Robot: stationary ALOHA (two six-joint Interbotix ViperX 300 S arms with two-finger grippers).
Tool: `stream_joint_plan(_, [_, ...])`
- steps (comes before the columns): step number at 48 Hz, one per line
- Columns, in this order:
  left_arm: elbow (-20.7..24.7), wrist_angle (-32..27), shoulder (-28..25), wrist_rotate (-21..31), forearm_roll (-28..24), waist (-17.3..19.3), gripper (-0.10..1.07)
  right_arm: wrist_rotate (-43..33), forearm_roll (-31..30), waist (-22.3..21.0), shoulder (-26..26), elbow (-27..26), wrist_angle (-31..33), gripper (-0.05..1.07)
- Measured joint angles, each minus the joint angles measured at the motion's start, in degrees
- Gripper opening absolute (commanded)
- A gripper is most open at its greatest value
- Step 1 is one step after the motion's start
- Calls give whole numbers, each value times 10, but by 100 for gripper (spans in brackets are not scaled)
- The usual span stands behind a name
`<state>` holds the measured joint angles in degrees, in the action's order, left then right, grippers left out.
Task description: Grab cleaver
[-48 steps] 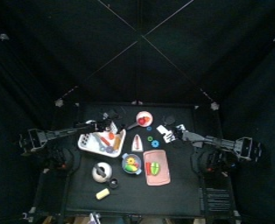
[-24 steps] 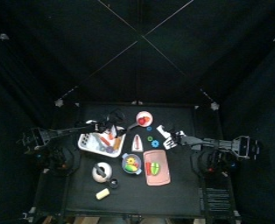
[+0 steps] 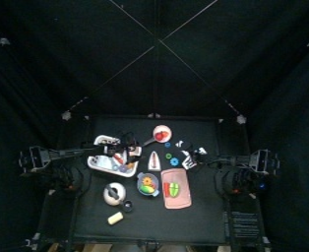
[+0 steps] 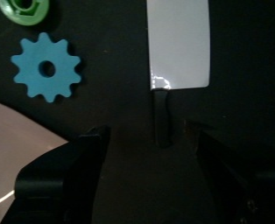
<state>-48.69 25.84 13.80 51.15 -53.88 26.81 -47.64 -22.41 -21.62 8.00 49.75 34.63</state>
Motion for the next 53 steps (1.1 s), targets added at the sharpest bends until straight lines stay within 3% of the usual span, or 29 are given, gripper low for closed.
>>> stream_joint_plan(10, [-5,-1,-1,-17,16,0,102,1,-5,-29,-16,6,-4,98])
stream_joint_plan(25, [-19,0,2,-19,24,1,102,2,-3,-30,-24,25,-47,98])
stream_joint_plan(40, [-50,-1,44,-18,33,6,102,2,-4,-33,-33,35,-69,96])
stream_joint_plan(53, [-81,0,91,-18,45,18,102,-1,-2,-29,-34,33,-64,74])
